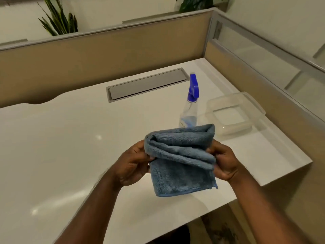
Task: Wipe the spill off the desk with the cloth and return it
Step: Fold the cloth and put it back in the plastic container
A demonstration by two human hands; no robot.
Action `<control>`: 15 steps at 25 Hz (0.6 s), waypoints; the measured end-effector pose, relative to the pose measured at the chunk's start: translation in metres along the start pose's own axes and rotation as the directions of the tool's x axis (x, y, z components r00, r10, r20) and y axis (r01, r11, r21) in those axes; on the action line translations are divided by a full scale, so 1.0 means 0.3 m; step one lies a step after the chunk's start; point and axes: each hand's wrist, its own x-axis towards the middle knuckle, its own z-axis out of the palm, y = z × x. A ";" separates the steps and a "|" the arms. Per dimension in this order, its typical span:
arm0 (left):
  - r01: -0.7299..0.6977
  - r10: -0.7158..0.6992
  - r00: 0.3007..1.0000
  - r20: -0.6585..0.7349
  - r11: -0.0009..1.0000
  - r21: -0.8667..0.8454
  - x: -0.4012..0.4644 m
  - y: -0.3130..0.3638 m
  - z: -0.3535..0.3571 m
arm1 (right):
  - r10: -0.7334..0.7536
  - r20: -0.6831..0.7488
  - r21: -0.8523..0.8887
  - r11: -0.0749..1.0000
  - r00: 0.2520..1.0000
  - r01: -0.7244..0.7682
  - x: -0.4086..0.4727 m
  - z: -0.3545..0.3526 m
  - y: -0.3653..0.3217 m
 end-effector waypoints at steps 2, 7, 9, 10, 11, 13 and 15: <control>0.027 -0.017 0.991 0.136 0.997 -0.070 0.048 0.015 0.019 | -0.001 0.083 0.031 1.000 0.997 -0.001 -0.014 -0.018 -0.038; -0.091 0.009 0.982 0.189 0.899 0.428 0.168 0.044 0.087 | -0.177 -0.050 -0.469 0.873 0.983 0.133 -0.055 -0.044 -0.133; -0.153 0.029 0.979 0.200 0.757 0.636 0.221 0.046 0.122 | -0.226 -0.108 -0.696 0.712 0.968 0.089 -0.086 -0.057 -0.183; -0.201 0.061 0.973 0.221 0.690 0.695 0.250 0.040 0.144 | -0.214 -0.150 -0.727 0.686 0.965 0.039 -0.104 -0.065 -0.208; -0.262 0.112 0.962 0.248 0.621 0.739 0.278 0.032 0.167 | -0.200 -0.193 -0.750 0.662 0.961 -0.012 -0.125 -0.074 -0.235; -0.382 0.219 0.923 0.315 0.456 0.804 0.343 -0.001 0.223 | -0.236 -0.242 -0.815 0.576 0.941 -0.065 -0.172 -0.101 -0.294; -0.442 0.297 0.888 0.350 0.345 0.828 0.403 -0.052 0.291 | -0.349 -0.233 -0.894 0.445 0.908 -0.058 -0.208 -0.134 -0.360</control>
